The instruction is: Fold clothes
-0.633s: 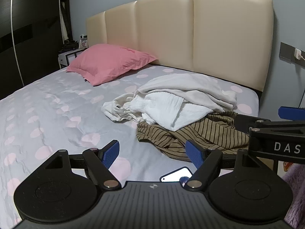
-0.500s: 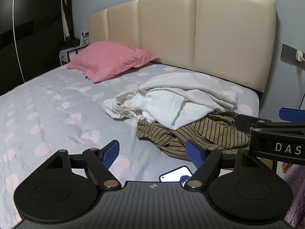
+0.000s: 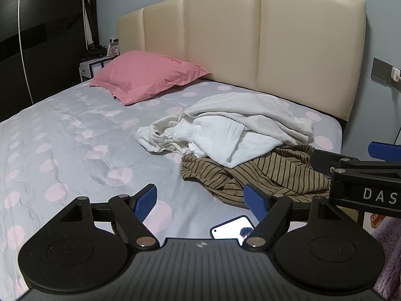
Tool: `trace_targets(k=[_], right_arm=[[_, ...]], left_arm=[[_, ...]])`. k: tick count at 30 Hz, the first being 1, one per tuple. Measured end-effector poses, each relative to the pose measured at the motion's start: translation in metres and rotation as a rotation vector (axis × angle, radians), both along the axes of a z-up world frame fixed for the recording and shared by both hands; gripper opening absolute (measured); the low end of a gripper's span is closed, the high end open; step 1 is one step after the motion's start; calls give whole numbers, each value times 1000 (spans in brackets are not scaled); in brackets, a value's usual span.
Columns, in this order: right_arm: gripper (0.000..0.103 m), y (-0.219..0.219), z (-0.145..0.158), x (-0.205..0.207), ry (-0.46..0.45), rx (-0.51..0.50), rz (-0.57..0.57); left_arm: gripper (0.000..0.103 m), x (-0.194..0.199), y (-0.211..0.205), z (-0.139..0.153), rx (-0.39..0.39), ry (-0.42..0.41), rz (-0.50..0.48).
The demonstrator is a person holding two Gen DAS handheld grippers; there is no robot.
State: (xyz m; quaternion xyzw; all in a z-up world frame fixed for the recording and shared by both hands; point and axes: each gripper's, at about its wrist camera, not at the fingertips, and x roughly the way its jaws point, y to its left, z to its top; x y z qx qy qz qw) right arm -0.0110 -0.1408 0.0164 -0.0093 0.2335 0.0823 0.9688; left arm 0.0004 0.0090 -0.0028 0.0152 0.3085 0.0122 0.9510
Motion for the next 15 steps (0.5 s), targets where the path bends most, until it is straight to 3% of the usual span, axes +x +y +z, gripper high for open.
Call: trace_targets(k=[15], right_arm=[[98,3,-1,3,8,-4,8]], left_arm=[[76,1,0,-3,6,7,6]])
